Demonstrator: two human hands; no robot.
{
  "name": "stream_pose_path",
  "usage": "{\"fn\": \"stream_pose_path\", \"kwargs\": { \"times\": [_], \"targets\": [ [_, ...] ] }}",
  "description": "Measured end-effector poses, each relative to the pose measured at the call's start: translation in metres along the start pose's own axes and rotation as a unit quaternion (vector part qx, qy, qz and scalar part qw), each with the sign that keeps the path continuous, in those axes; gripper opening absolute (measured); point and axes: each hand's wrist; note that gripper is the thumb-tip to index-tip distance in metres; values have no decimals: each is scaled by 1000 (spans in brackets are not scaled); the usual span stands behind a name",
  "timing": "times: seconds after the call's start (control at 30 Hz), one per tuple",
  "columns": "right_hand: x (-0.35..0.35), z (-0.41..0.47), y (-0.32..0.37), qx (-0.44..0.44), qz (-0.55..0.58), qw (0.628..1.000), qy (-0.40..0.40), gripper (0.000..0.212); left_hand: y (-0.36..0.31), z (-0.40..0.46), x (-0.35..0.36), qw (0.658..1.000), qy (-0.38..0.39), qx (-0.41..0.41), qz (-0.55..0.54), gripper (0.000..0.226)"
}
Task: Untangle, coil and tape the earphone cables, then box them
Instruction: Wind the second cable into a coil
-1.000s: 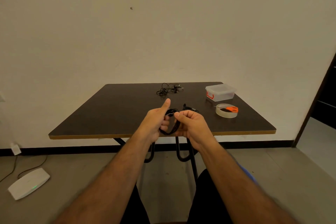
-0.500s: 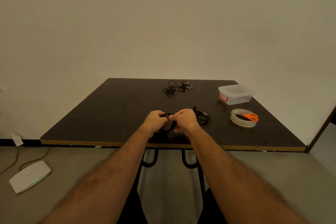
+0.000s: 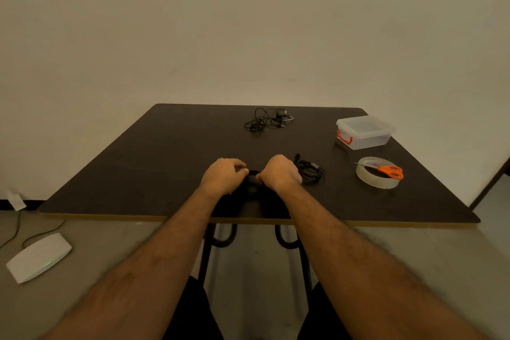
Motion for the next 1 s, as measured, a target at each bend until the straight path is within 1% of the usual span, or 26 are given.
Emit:
{"fn": "stream_pose_path", "kwargs": {
  "times": [0.17,0.33,0.5,0.63,0.8,1.0],
  "targets": [
    [2,1,-2,-3,-28,1000,11,21,6,-5,-9,998,-6,-21,-60,25],
    [2,1,-4,-7,-30,1000,5,23,10,-7,-6,996,-5,-33,-81,23],
    [2,1,-5,-11,-15,1000,12,31,7,-8,-4,996,-13,-35,-82,22],
    [1,4,-8,-17,22,999,19,32,5,-10,-4,995,-21,-35,-88,22],
    [-1,6,-11,-5,61,998,24,27,2,-11,-6,993,-41,-36,-104,25],
    [-2,5,-17,1,82,996,22,15,-7,-15,-5,992,-83,-8,-95,27]
  ]
}}
Point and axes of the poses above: each hand's wrist, its own z-axis towards the middle knuckle, its own x-axis out of the palm, y = z × x, and after that the axes turned 11 degrees about -z, right-handed
